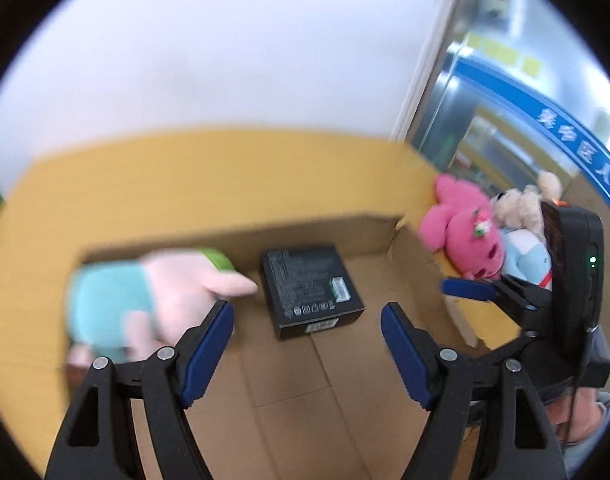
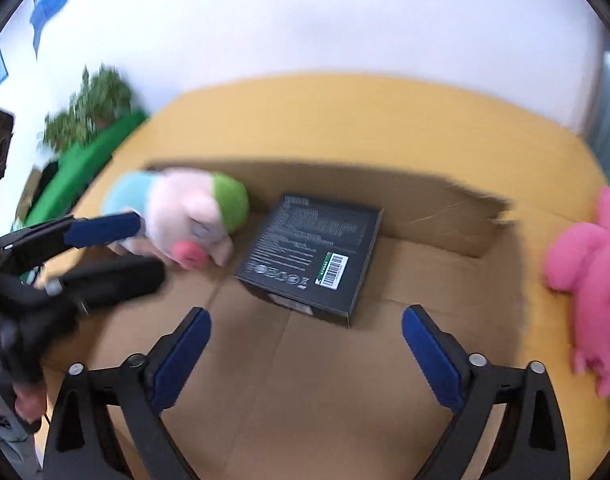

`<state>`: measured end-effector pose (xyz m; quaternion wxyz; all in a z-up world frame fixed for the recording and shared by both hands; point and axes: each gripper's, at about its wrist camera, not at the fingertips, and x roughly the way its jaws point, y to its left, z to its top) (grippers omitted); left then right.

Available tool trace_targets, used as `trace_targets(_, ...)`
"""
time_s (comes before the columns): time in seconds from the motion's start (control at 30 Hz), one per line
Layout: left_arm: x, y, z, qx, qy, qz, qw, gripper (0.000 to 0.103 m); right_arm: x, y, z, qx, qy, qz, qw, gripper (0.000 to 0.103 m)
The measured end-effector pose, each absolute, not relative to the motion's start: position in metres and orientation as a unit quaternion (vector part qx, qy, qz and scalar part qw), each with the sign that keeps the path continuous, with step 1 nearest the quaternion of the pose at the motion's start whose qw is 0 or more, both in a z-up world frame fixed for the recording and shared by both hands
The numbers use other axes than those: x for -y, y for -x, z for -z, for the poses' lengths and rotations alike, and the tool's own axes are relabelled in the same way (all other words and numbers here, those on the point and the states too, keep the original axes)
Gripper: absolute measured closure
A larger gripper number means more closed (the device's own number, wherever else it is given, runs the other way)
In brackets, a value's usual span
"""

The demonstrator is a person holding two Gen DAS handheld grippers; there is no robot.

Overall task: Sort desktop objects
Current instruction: 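Open both tools to release the black box beside the plush, then move both tools toward the white rectangular case on the table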

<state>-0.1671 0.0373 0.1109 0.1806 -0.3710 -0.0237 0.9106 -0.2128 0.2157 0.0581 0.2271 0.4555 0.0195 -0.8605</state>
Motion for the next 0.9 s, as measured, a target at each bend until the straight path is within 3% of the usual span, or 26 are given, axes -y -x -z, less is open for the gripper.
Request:
trace_targets(0.17, -0.024, 0.072, -0.14, 0.014, 0.298, -0.938, 0.176, 0.023, -0.239, 0.119, -0.099, 0.03, -0.391, 0.894, 0.217, 0.0)
trace_targets(0.4, -0.013, -0.028, -0.105, -0.02, 0.269, -0.958, 0.102, 0.023, -0.248, 0.009, -0.091, 0.048, -0.364, 0.916, 0.161, 0.0)
trace_targets(0.63, -0.004, -0.078, -0.059, -0.01, 0.3, -0.949, 0.097, 0.023, -0.228, -0.064, -0.063, 0.009, -0.325, 0.936, 0.138, 0.0)
trace_targets(0.9, -0.011, -0.102, -0.007, 0.021, 0.358, -0.926, 0.12, 0.023, -0.184, -0.128, 0.003, -0.017, -0.361, 0.905, 0.224, 0.0)
